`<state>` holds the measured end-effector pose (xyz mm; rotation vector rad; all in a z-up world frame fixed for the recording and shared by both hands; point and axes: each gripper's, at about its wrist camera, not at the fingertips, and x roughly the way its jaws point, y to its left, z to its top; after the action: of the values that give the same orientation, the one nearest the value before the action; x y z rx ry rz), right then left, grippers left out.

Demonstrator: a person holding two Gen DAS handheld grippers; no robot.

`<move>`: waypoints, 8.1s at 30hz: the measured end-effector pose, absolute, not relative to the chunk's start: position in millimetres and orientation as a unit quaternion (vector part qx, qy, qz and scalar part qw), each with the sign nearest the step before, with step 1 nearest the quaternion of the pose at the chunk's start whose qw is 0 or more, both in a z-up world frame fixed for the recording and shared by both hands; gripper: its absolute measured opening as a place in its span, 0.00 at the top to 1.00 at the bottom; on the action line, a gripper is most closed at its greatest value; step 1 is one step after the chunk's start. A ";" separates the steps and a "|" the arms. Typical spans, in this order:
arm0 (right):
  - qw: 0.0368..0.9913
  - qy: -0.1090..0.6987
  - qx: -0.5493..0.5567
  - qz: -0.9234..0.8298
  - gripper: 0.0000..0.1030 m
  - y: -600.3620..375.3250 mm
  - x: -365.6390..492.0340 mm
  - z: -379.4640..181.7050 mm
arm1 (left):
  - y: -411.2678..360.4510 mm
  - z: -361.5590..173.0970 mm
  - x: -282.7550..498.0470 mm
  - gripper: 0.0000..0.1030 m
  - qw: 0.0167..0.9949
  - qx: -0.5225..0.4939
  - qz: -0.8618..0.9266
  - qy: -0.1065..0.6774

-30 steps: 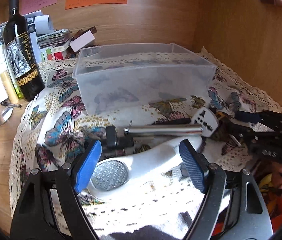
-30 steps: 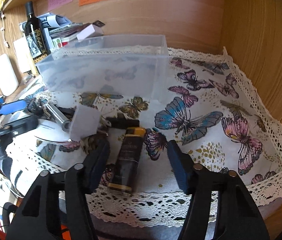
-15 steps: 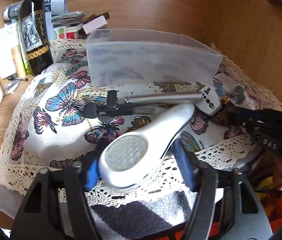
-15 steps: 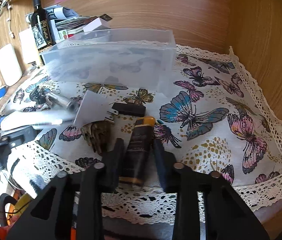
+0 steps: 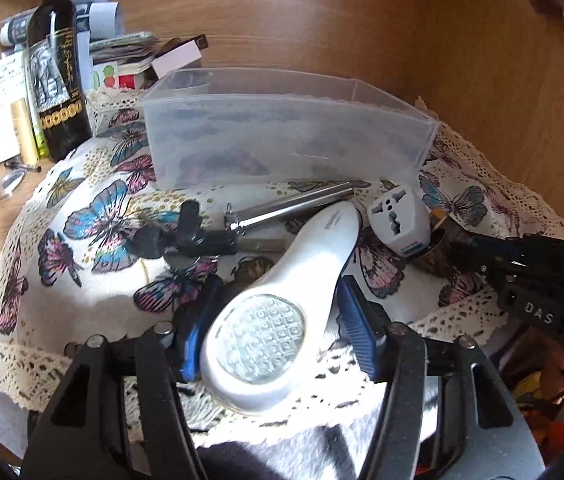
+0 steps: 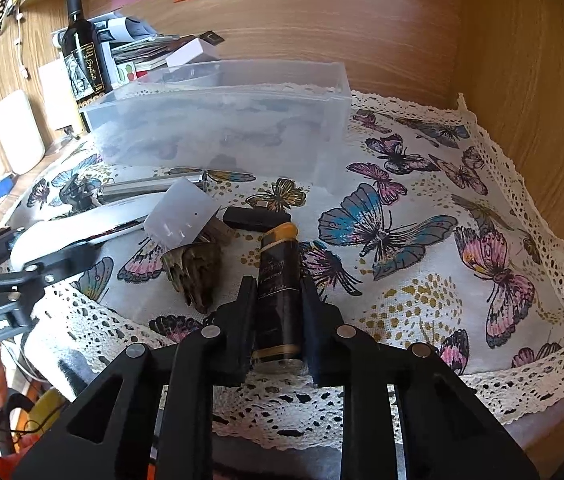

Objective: Organize rigid objects
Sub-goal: 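Grasp the white foot file with the left tool while the right tool grasps the black-and-gold tube, then carry the foot file and the tube into the clear box and open both tools, then grasp the black USB stick with the left tool while the right tool grasps the white card, then lower the USB stick and the card into the clear box and open both tools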

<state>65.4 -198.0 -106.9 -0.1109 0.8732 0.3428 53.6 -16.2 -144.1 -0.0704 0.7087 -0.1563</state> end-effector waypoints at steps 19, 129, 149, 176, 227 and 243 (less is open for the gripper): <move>0.912 0.372 -0.032 0.173 0.81 -202.5 64.4 -73.8 | -6.5 -83.0 47.7 0.62 0.947 -0.020 -0.090 0.309; 0.896 0.393 -0.039 0.201 0.37 -164.1 92.2 -61.1 | 38.0 -98.6 86.2 0.03 0.918 0.004 -0.017 0.397; 0.866 0.444 -0.031 0.228 0.50 -150.3 94.1 -96.1 | 34.0 -123.4 101.4 0.16 0.897 -0.051 -0.057 0.435; 0.924 0.331 -0.008 0.193 0.50 -171.2 105.7 -30.5 | 37.3 -61.7 88.8 0.42 0.939 -0.048 -0.052 0.336; 0.920 0.341 -0.003 0.192 0.48 -164.3 167.1 -30.2 | -2.6 -45.9 163.3 0.14 0.948 -0.001 -0.060 0.313; 0.932 0.314 -0.028 0.177 0.25 -178.5 104.1 -15.7 | 29.5 -32.5 98.6 0.01 0.955 0.006 -0.010 0.298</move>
<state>104.1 -178.5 -15.7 -0.0573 0.6425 0.3625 98.6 29.5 -32.5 0.0115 0.6051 -0.0196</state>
